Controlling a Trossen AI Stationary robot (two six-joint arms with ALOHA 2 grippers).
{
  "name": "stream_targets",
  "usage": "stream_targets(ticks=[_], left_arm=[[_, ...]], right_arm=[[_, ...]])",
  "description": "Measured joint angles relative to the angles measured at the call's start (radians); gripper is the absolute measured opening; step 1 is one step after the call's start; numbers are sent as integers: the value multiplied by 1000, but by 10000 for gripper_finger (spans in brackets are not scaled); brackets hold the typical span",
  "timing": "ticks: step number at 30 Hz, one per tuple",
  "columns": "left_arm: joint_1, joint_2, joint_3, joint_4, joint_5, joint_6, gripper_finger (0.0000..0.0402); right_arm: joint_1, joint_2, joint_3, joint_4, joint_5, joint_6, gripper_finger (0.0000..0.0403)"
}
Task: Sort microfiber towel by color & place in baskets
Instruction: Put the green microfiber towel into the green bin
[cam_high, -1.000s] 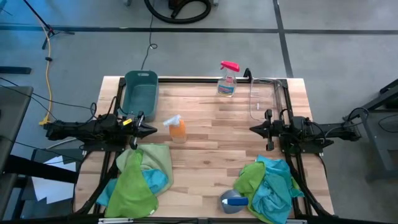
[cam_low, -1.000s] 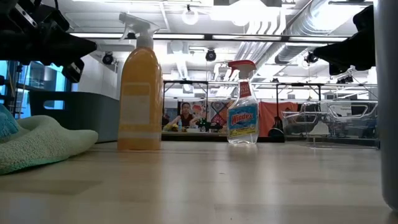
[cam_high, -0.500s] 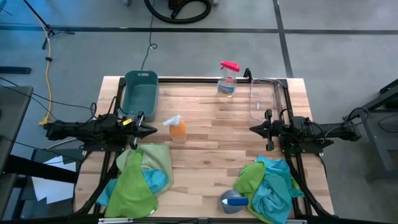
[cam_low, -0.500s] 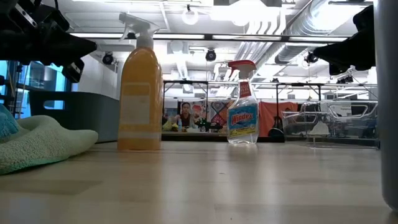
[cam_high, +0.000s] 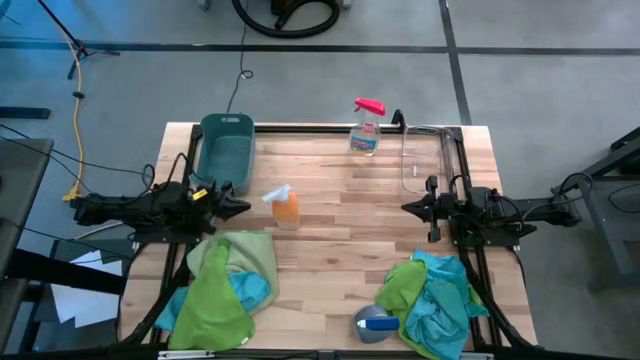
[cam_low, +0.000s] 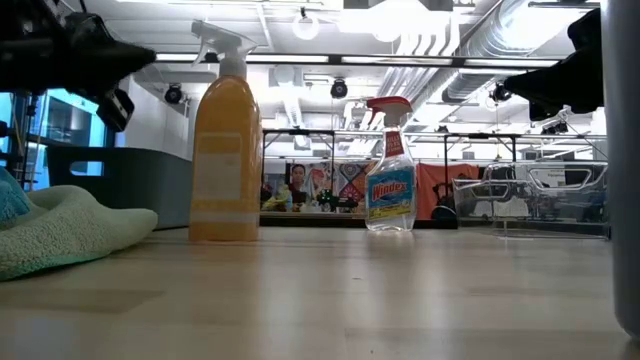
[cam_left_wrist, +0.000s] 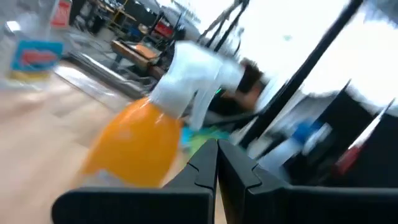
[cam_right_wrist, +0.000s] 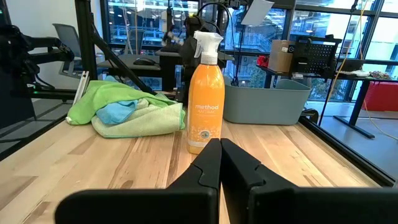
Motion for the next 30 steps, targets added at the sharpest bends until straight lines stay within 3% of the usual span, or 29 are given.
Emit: stream_targets(ticks=[4, 9, 18, 22, 27, 30], left_arm=[[-2, 20, 0, 161, -85, -178, 0], [-39, 102, 52, 364, -114, -166, 11], [-227, 476, 447, 266, -152, 19, 75], [-318, 667, 718, 56, -89, 76, 103], [-473, 879, 1052, -451, -49, 55, 127], [-577, 991, 1184, -750, -48, -7, 132]], right_arm=[[0, 0, 0, 0, 0, 0, 0], [0, 0, 0, 0, 0, 0, 0], [0, 0, 0, 0, 0, 0, 0], [0, 0, 0, 0, 0, 0, 0], [0, 0, 0, 0, 0, 0, 0], [0, 0, 0, 0, 0, 0, 0]])
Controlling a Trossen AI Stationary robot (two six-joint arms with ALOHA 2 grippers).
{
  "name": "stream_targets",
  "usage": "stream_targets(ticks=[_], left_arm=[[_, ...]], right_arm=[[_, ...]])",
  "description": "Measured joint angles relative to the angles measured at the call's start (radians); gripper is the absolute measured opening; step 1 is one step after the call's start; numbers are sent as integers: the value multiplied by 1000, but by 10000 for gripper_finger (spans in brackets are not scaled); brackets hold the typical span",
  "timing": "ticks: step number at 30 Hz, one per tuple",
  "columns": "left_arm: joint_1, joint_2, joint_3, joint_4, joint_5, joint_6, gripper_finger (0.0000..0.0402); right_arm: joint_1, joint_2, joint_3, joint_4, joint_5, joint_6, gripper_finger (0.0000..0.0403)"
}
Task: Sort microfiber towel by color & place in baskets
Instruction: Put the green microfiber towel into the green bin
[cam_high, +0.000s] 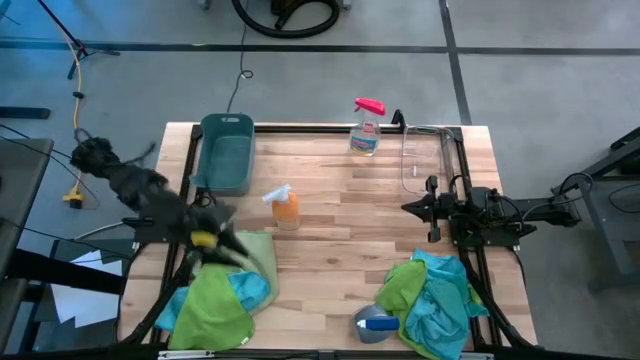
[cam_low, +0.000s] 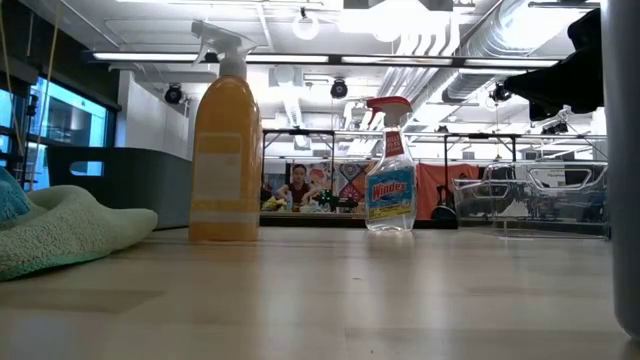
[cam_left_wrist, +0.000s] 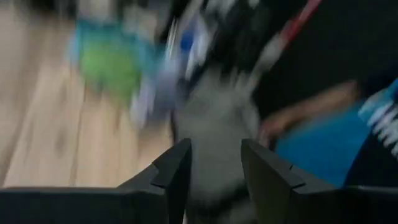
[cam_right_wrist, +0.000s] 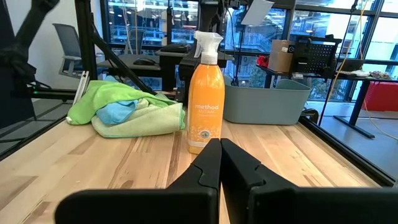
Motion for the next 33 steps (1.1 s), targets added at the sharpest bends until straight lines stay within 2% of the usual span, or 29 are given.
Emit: stream_targets(ticks=[5, 10, 13, 16, 19, 24, 29, 33], left_arm=[[-190, 151, 44, -341, 18, -107, 133], [-368, 274, -3, -516, 25, -180, 133], [-442, 321, -47, -522, 25, -251, 134], [-480, 346, -87, -522, 58, -427, 134], [-477, 335, -126, -517, 149, -637, 134], [-455, 279, -196, -473, 181, -933, 133], [-422, 248, -287, -281, 215, -1080, 133], [-405, 273, -338, -256, 274, -1119, 133]], right_arm=[[0, 0, 0, 0, 0, 0, 0], [0, 0, 0, 0, 0, 0, 0], [0, 0, 0, 0, 0, 0, 0], [0, 0, 0, 0, 0, 0, 0], [0, 0, 0, 0, 0, 0, 0], [0, 0, 0, 0, 0, 0, 0], [0, 0, 0, 0, 0, 0, 0], [0, 0, 0, 0, 0, 0, 0]])
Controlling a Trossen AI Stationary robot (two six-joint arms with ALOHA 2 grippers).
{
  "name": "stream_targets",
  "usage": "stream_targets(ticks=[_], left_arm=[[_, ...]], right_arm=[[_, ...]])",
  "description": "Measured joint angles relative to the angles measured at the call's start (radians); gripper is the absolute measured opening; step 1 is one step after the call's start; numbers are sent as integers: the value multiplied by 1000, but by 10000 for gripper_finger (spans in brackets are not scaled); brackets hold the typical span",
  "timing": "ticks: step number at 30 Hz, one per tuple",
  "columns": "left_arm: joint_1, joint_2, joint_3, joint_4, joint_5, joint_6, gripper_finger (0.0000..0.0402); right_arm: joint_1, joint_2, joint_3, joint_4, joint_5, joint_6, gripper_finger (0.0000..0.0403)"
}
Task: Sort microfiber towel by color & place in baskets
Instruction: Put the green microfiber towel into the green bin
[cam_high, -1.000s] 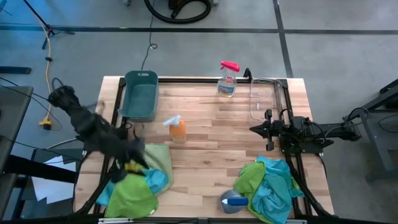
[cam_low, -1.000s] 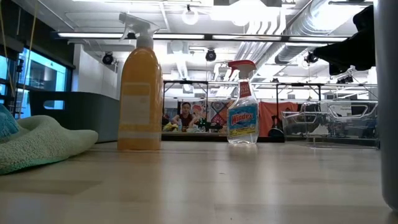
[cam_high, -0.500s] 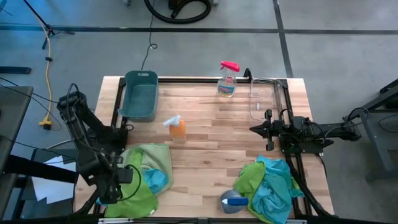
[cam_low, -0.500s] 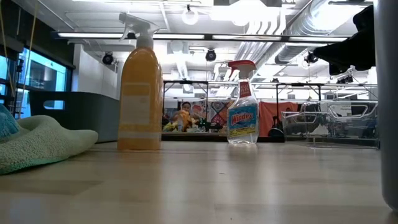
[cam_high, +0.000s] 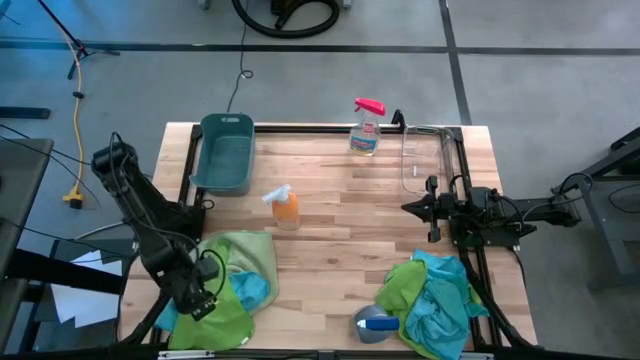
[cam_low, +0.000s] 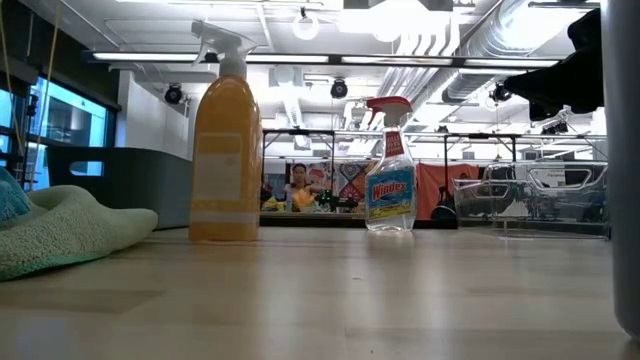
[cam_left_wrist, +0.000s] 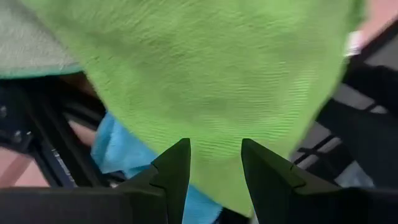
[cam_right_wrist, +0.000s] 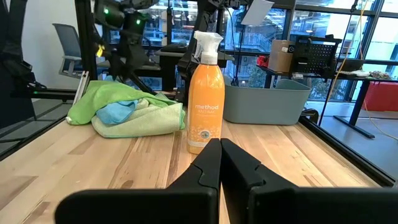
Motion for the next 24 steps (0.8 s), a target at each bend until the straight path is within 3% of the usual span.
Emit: stream_targets(ticks=[19, 24], left_arm=[[-9, 145, -17, 22, 40, 71, 133], [-9, 160, -17, 21, 39, 132, 94]], right_arm=[[0, 0, 0, 0, 0, 0, 0], [0, 0, 0, 0, 0, 0, 0]])
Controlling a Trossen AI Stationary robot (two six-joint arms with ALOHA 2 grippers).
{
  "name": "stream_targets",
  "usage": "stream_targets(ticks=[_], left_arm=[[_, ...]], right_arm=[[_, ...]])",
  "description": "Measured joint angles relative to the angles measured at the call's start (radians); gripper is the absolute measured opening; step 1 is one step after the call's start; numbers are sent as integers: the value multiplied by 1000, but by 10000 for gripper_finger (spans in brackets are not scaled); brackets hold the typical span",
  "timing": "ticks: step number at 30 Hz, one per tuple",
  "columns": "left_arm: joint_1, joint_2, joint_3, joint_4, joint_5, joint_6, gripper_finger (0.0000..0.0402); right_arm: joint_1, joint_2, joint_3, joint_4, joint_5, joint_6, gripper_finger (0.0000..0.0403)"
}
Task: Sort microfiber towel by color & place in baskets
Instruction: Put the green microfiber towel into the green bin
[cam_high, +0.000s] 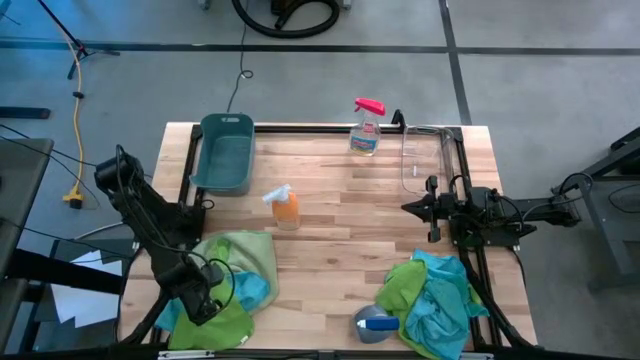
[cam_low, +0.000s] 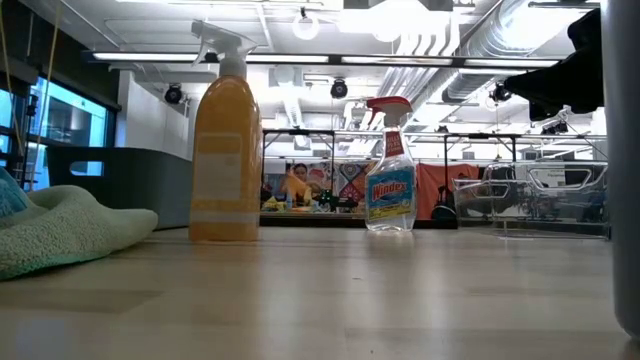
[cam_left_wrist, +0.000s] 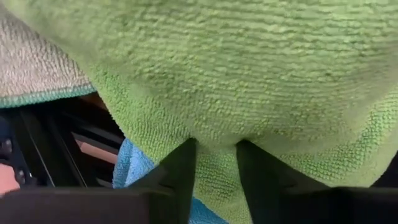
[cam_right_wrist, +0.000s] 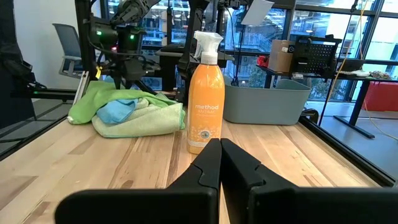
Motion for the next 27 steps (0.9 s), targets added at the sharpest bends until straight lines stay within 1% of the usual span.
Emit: stream_targets(ticks=[3, 4, 5, 9, 12, 15, 20, 23, 27], left_arm=[[0, -1, 0, 0, 0, 33, 30], [0, -2, 0, 0, 0, 46, 15], [0, -5, 0, 0, 0, 49, 9], [4, -43, 13, -6, -4, 75, 3], [4, -101, 37, -10, -36, 76, 1], [4, -177, 73, -11, -84, 69, 1], [5, -298, 142, -29, -197, 74, 0], [21, -333, 184, -83, -236, 75, 0], [62, -352, 255, -119, -282, 154, 0]], right_arm=[[0, 0, 0, 0, 0, 0, 0], [0, 0, 0, 0, 0, 0, 0], [0, 0, 0, 0, 0, 0, 0], [0, 0, 0, 0, 0, 0, 0], [0, 0, 0, 0, 0, 0, 0], [0, 0, 0, 0, 0, 0, 0], [0, 0, 0, 0, 0, 0, 0], [0, 0, 0, 0, 0, 0, 0], [0, 0, 0, 0, 0, 0, 0]])
